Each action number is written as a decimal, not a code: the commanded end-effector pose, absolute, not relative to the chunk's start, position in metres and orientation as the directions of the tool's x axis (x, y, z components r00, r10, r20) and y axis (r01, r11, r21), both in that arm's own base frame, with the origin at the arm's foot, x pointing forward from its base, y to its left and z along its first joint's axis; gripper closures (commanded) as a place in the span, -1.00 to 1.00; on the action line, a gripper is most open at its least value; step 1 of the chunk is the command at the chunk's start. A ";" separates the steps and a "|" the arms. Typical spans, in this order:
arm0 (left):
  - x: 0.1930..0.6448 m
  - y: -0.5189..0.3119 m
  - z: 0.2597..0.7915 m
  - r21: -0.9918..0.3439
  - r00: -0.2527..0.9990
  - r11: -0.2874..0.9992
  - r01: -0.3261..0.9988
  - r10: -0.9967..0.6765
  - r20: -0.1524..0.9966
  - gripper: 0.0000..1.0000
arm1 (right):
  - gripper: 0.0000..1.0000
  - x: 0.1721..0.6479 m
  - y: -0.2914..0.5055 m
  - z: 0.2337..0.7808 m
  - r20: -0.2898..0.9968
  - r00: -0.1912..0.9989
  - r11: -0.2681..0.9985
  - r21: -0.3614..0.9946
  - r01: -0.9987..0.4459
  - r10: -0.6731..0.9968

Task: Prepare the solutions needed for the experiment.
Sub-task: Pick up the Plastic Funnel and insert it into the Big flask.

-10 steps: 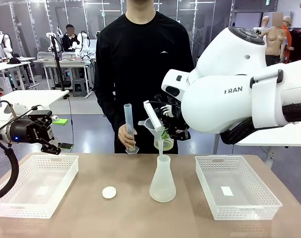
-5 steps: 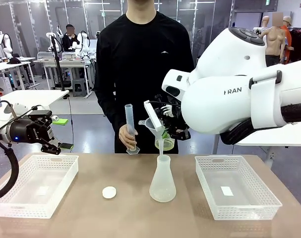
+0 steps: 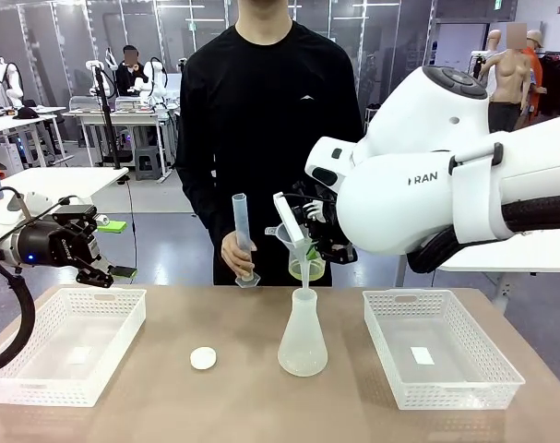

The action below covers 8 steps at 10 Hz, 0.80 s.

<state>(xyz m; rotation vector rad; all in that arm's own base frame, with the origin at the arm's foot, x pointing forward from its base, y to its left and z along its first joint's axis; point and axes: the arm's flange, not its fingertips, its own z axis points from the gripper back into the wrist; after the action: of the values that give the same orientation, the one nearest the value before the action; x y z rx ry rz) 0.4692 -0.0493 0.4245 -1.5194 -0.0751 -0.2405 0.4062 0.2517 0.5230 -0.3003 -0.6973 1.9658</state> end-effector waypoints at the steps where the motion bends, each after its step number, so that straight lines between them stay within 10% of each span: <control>1: 0.469 -0.050 0.427 -0.979 0.973 0.020 0.204 -0.114 0.200 -1.00 | 0.89 0.409 0.250 0.519 0.110 -0.468 -0.325 -0.582 -0.745 0.877; 8: 0.469 -0.050 0.427 -0.979 0.973 0.020 0.204 -0.114 0.200 -1.00 | 0.89 0.414 0.238 0.483 0.166 -0.467 -0.310 -0.554 -0.773 0.869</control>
<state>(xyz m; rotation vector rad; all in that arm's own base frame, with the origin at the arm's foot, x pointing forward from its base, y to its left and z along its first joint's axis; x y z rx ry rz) 0.4692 -0.0493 0.4245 -1.5194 -0.0751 -0.2405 0.4100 0.2428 0.4896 -0.2194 -0.6569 1.9209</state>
